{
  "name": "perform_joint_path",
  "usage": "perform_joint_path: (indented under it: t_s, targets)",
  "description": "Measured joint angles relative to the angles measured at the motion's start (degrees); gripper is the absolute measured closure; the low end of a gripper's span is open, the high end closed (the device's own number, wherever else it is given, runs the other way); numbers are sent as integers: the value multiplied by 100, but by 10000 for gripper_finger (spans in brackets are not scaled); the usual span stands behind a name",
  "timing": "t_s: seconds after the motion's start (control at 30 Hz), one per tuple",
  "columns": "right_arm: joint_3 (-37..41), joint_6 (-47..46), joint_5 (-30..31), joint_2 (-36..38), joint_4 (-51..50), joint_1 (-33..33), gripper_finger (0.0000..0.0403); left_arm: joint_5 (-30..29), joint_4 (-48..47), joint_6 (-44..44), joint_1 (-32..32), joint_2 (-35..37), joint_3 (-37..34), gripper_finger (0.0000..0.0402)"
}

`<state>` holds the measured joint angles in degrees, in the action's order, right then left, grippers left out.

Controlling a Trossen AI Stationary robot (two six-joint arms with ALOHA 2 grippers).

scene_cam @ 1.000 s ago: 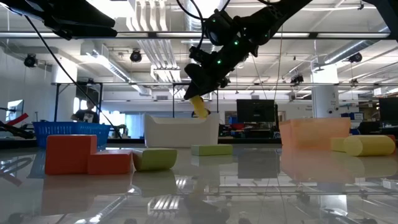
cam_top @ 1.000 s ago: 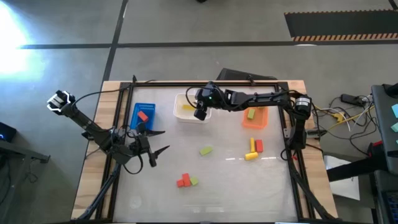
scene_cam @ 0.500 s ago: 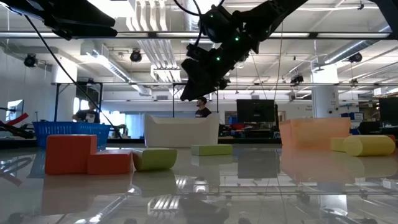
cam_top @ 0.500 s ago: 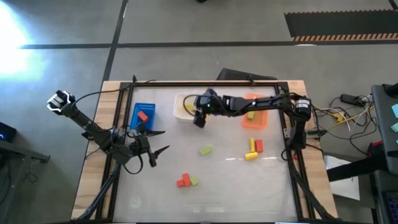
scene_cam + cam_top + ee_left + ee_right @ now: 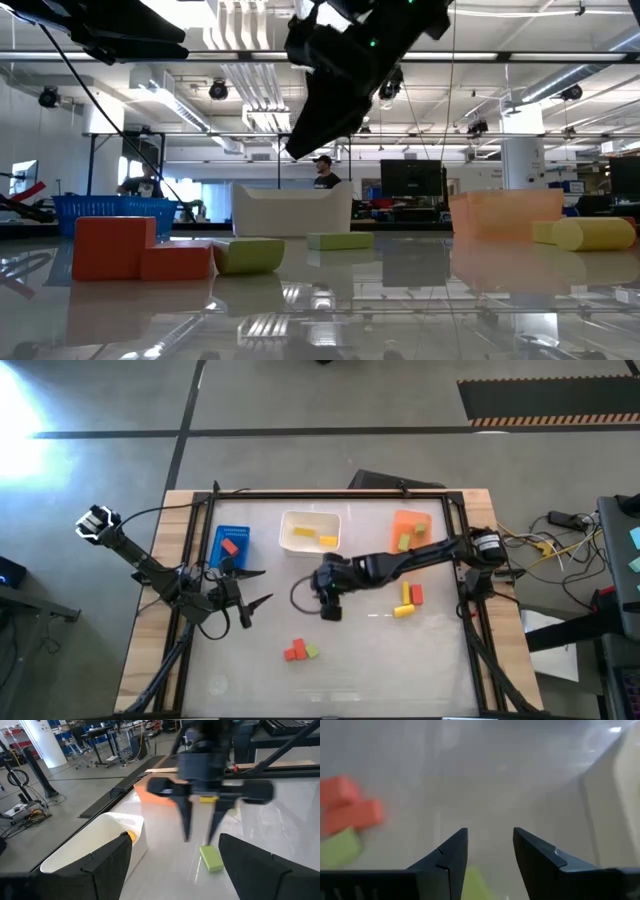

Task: Sort & place blocks by color
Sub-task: Put the top green block into the orange bin

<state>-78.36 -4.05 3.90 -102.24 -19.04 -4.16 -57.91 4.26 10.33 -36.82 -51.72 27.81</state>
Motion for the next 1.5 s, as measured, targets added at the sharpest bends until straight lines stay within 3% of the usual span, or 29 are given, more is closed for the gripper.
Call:
perform_joint_path:
  t_s: [0.17,0.33,0.53,0.7,1.2,1.5]
  targets:
    - [-173,23,11,2,-826,-281,242,0,-1,-7,0,0,0,120]
    - [-143,67,14,2,-1449,-324,192,0,-3,-13,0,0,0,120]
    - [34,744,13,2,-1557,-322,130,0,-18,-18,2,0,0,120]
    - [59,911,-167,0,-1535,-306,110,0,-27,-20,7,0,-2,120]
    - [662,1286,-490,-511,-204,-43,151,2,-23,-24,4,0,-7,120]
    - [795,1187,-767,-806,159,-34,227,2,1,-24,4,-2,-7,120]
